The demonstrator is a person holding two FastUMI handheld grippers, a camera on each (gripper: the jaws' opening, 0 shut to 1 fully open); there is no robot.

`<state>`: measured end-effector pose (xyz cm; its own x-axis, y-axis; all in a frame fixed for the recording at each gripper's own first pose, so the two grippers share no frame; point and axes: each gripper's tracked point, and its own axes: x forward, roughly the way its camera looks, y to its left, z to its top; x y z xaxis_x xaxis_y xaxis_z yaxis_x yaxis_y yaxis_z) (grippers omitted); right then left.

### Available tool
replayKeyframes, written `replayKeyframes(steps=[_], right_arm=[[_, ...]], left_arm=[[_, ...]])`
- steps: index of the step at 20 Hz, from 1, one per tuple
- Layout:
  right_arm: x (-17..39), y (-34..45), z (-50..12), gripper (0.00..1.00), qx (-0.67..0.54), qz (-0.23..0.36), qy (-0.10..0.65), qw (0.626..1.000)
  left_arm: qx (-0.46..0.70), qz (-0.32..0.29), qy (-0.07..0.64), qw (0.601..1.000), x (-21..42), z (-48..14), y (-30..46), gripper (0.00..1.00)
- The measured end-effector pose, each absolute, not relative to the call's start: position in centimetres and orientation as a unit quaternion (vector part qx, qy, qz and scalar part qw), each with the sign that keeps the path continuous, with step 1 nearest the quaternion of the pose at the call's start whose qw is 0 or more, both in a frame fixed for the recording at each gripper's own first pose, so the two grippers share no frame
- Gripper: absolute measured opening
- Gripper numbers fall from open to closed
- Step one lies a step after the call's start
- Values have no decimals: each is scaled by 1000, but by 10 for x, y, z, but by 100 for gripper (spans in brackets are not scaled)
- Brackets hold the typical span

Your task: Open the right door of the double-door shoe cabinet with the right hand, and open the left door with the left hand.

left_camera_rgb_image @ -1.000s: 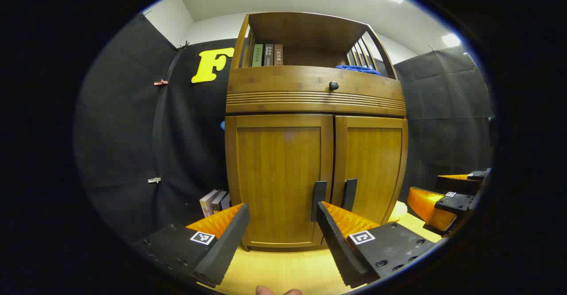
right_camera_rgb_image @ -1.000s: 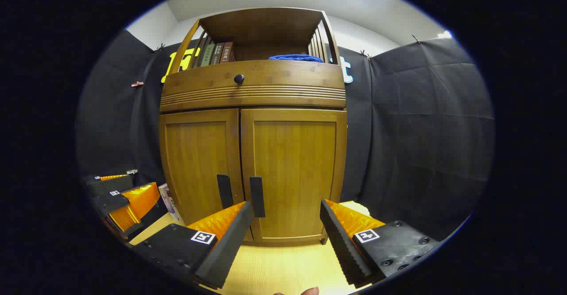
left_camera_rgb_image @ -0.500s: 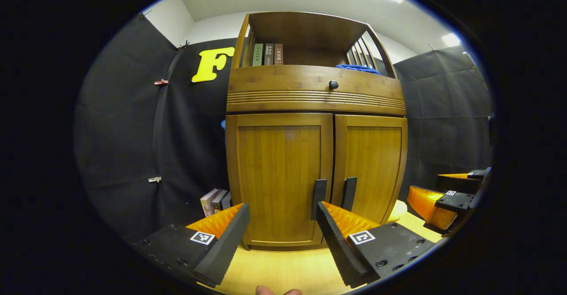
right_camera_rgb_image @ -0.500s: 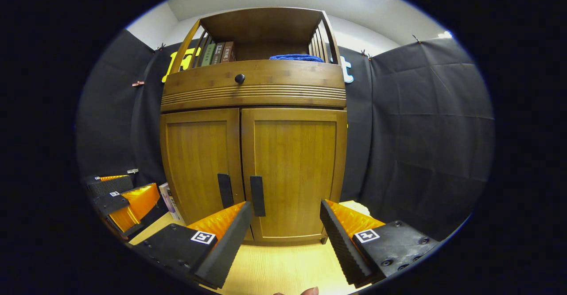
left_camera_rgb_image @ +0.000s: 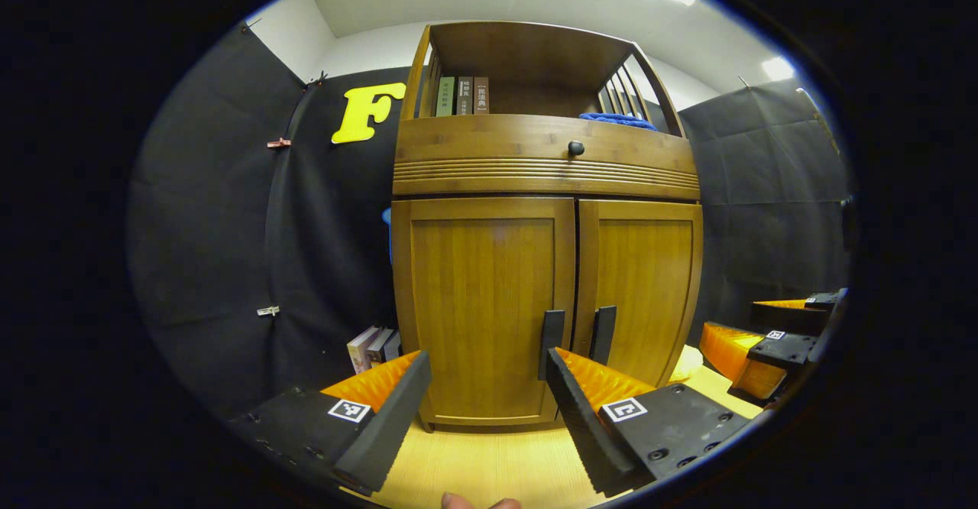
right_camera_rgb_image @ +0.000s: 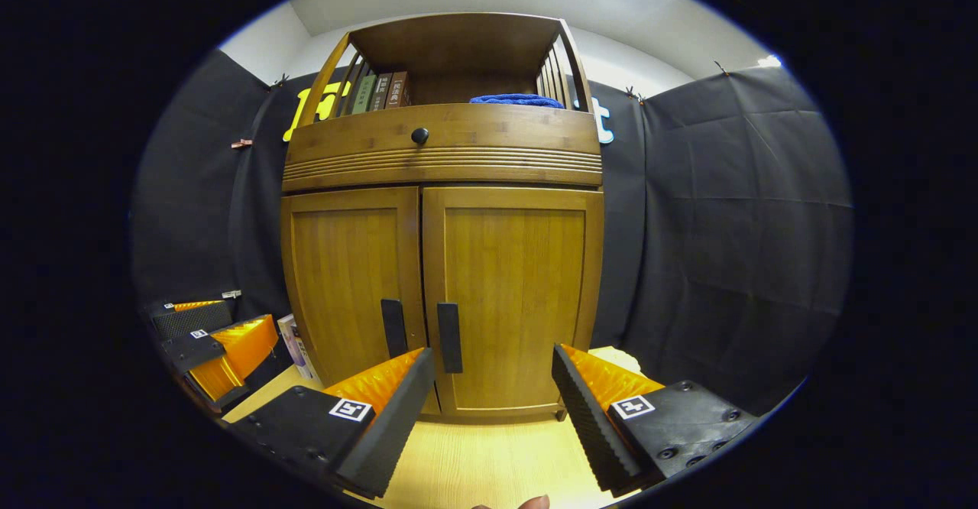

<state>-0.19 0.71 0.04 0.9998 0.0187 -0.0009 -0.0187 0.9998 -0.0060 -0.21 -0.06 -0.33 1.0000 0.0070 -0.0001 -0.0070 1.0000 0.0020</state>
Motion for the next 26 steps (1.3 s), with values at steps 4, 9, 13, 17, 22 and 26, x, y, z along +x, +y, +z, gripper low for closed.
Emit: replayKeyframes(steps=[4,9,13,17,22,26], right_arm=[[5,13,-1,98,-2,11,-1,1000],[29,29,-11,98,-1,20,6,1000],[62,42,-15,98,-4,26,4,1000],[103,54,-31,98,-1,31,19,999],[150,64,-60,98,18,35,50,998],[180,71,-83,72,30,41,74,996]], left_arm=[[1,6,0,1000,-3,-3,0,94],[-1,13,8,1000,-3,-7,0,94],[-3,21,17,1000,-3,-10,0,94],[-5,27,28,999,2,-17,1,94],[-9,36,37,999,23,-24,13,94],[-13,40,45,998,38,-27,17,94]])
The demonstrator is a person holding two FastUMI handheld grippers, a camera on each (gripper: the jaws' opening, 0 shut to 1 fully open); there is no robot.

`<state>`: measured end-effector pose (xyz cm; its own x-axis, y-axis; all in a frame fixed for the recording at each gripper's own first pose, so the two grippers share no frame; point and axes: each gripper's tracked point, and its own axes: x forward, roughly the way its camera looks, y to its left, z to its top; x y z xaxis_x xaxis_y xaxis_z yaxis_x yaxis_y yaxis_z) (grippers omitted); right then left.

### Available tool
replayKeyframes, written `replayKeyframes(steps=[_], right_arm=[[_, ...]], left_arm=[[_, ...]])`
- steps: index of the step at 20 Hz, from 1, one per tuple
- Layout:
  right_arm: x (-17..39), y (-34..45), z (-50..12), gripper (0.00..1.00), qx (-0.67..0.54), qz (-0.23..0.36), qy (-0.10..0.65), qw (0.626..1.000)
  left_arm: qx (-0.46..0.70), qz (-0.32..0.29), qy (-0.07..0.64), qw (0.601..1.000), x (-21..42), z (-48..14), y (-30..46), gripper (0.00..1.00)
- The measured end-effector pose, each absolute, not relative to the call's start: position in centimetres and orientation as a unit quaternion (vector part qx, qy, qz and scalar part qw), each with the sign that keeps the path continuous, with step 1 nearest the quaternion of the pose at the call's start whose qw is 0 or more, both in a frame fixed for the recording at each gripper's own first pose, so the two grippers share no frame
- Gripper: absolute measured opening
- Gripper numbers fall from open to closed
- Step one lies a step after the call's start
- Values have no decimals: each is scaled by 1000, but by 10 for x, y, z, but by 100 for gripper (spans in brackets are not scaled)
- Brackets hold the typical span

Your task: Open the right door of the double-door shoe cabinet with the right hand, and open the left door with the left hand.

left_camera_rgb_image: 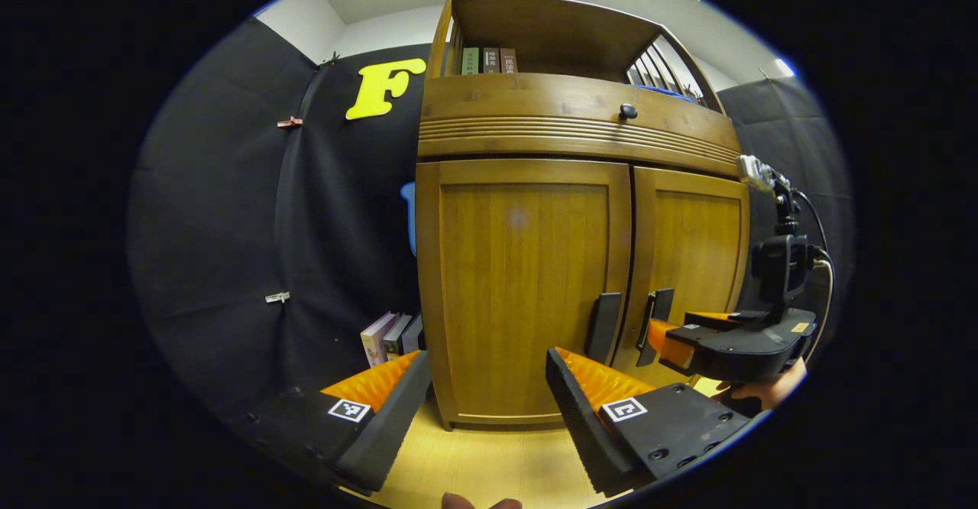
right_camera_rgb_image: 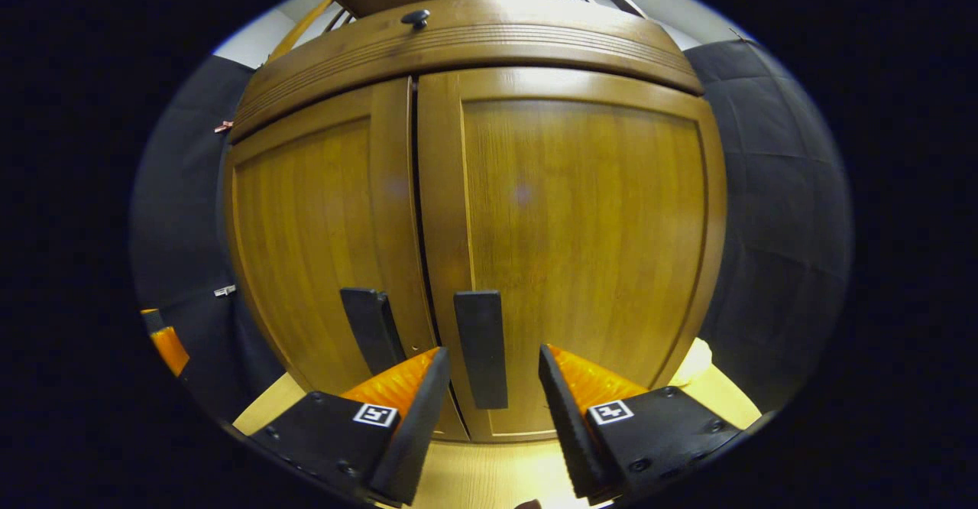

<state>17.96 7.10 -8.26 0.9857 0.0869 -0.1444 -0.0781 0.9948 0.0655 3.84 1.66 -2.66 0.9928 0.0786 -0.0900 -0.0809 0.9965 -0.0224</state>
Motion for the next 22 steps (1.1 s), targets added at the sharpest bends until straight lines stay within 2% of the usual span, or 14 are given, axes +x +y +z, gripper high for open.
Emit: replayKeyframes(steps=[1,3,4,5,6,7,8,9,19,20,22], right_arm=[[186,73,-86,69,34,43,79,995],[200,80,-94,51,42,47,95,993],[205,79,-99,48,40,44,104,993],[211,81,-101,34,40,48,103,993],[208,80,-99,40,35,54,103,993],[210,80,-98,34,21,57,94,994],[211,79,-99,34,8,63,94,994],[206,78,-96,28,3,68,93,993],[207,75,-91,28,13,109,102,989],[203,73,-91,17,16,116,104,988],[205,72,-92,19,20,123,107,986]], left_arm=[[-13,41,46,998,41,-28,18,94],[-14,43,49,998,45,-29,18,92],[-15,44,50,998,48,-29,20,94],[-15,45,51,998,48,-29,20,94],[-15,47,52,997,49,-29,22,94],[-16,49,53,997,49,-30,23,94],[-18,50,55,997,49,-30,23,94],[-20,51,56,997,49,-32,23,94],[-22,47,41,998,35,-20,11,94],[-23,47,41,998,32,-20,11,94],[-27,46,41,998,27,-20,7,94]])
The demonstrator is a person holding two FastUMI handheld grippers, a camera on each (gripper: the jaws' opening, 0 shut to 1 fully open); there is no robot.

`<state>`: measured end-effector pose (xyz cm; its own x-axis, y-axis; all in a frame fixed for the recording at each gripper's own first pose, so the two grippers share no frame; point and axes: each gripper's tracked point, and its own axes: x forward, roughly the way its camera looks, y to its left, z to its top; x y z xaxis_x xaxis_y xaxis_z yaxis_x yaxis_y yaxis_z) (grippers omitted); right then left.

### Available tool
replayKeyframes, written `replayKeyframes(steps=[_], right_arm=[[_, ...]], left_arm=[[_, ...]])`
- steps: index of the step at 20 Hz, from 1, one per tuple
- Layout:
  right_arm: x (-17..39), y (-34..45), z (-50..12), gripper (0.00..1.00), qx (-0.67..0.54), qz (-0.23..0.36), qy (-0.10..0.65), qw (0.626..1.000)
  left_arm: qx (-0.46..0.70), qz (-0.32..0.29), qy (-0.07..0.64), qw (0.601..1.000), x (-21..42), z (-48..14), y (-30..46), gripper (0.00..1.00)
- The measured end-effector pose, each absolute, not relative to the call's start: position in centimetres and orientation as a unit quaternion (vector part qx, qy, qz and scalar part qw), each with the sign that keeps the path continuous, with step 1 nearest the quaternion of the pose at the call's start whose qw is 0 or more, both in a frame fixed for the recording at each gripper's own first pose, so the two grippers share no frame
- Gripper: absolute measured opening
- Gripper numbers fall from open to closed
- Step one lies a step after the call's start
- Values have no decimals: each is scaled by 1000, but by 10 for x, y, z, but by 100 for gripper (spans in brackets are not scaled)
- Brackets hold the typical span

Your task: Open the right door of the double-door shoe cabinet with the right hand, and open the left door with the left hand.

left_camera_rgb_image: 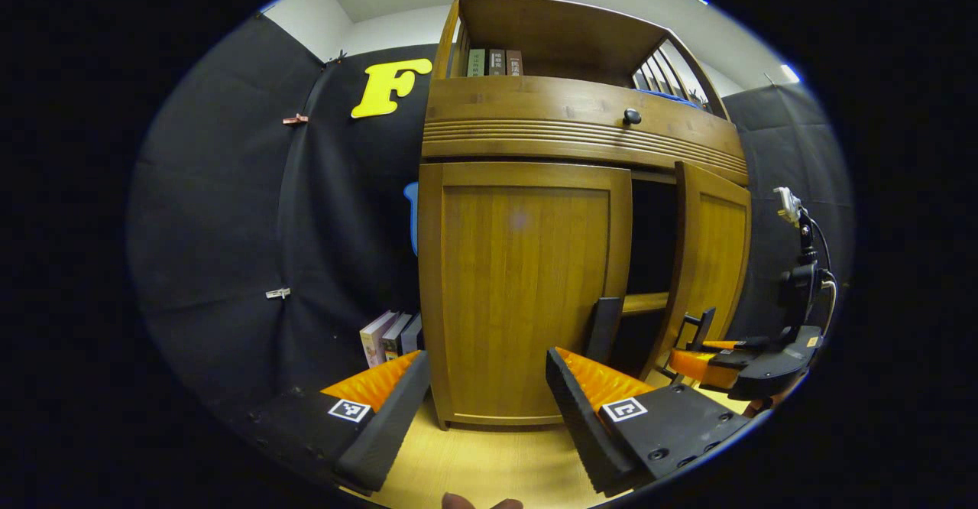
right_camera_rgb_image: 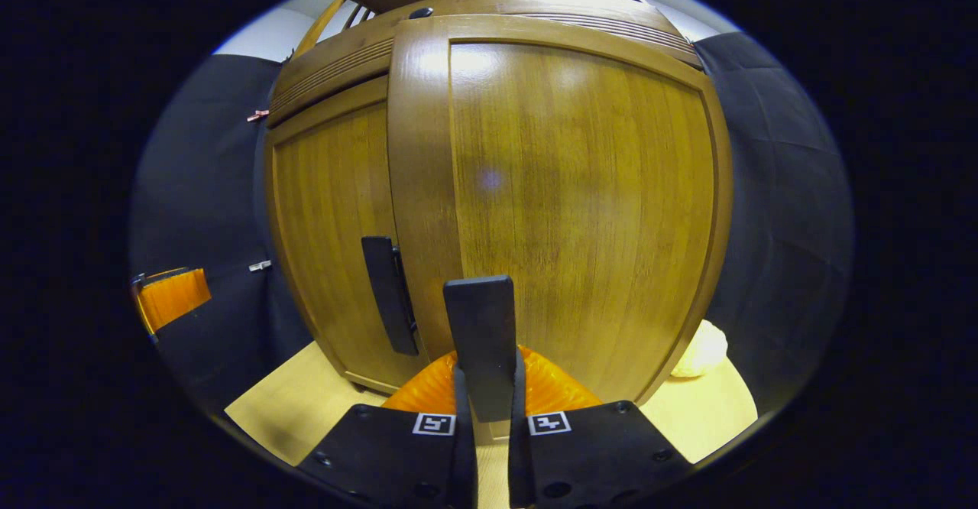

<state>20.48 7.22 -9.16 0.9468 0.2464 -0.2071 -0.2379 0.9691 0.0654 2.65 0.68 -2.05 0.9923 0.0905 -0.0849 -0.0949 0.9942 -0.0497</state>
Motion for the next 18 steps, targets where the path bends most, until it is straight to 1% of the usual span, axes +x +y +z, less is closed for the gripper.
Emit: replayKeyframes(steps=[9,15,18], right_arm=[[204,70,-92,19,26,109,100,989],[206,73,-88,19,21,76,99,992],[205,65,-91,19,15,50,101,993]], left_arm=[[-27,38,41,998,-5,-22,-12,94],[-25,17,37,999,-10,-18,-34,94],[-22,2,36,999,-11,-15,-44,94]])
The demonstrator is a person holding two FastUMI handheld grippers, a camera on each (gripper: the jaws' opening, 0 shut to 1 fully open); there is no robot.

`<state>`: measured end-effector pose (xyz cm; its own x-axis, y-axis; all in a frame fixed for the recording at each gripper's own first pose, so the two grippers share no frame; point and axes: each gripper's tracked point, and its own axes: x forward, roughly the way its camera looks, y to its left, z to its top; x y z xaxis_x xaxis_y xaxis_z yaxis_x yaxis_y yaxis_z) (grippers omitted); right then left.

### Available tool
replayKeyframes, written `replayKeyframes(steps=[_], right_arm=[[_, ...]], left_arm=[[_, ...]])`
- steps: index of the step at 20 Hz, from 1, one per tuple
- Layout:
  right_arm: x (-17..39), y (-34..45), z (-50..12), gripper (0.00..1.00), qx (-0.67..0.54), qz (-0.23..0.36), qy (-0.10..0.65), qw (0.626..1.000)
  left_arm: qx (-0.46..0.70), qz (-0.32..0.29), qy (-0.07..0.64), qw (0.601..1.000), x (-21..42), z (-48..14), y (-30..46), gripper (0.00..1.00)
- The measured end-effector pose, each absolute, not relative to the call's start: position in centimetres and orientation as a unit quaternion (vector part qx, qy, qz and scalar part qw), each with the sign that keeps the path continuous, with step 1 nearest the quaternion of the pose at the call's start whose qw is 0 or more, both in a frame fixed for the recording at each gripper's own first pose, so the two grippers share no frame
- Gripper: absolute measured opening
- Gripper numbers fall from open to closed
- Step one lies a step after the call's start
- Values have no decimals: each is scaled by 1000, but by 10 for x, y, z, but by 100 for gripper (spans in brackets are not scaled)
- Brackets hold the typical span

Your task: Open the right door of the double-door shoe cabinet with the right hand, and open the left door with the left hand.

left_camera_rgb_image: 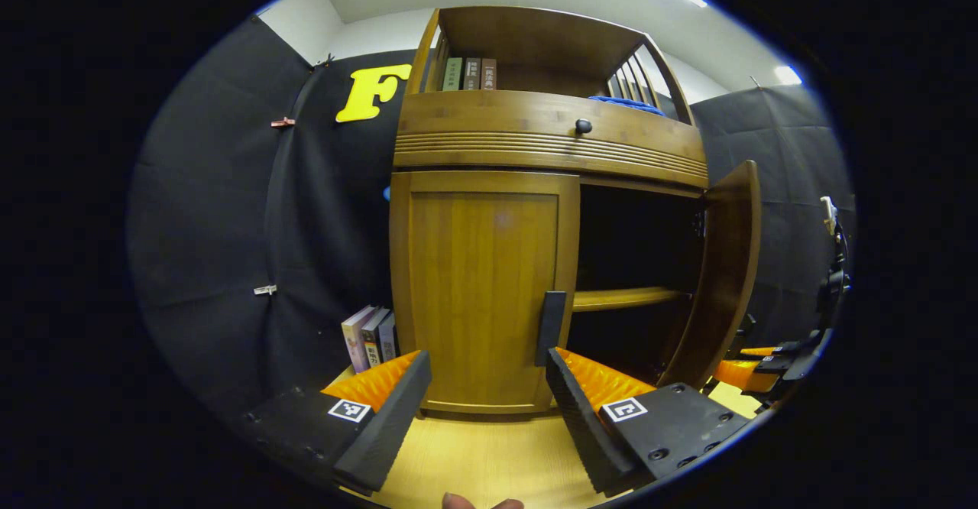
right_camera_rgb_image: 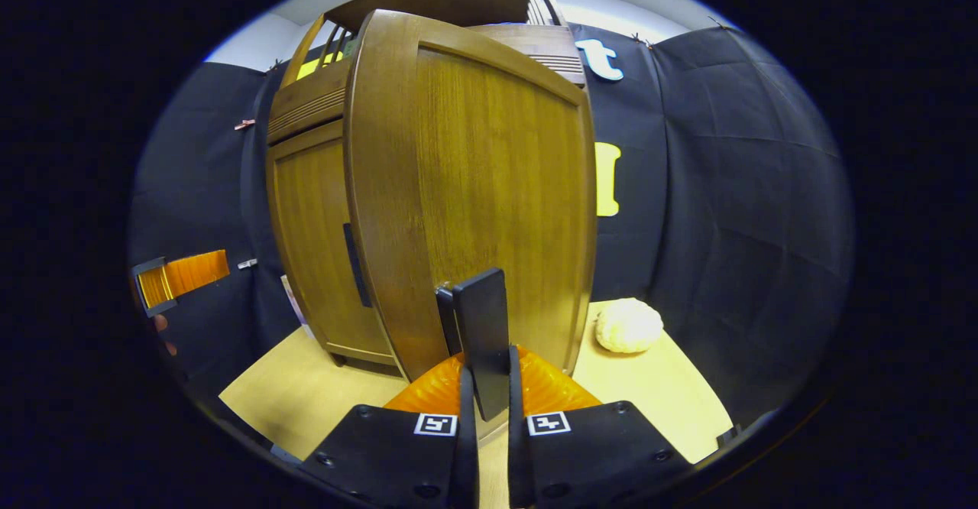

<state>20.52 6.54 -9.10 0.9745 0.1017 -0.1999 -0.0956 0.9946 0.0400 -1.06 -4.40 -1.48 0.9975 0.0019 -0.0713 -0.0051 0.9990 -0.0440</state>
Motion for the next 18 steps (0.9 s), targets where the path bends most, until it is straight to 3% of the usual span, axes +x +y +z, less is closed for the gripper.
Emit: replayKeyframes(steps=[4,15,18], right_arm=[[204,51,-86,18,31,8,95,995],[195,-1,-74,17,25,-29,75,996],[194,-14,-76,12,33,-8,85,996]], left_arm=[[-17,-13,34,999,-11,-13,-53,94],[-25,-31,37,999,-6,-19,-66,94],[-23,-33,37,998,-5,-19,-67,94]])
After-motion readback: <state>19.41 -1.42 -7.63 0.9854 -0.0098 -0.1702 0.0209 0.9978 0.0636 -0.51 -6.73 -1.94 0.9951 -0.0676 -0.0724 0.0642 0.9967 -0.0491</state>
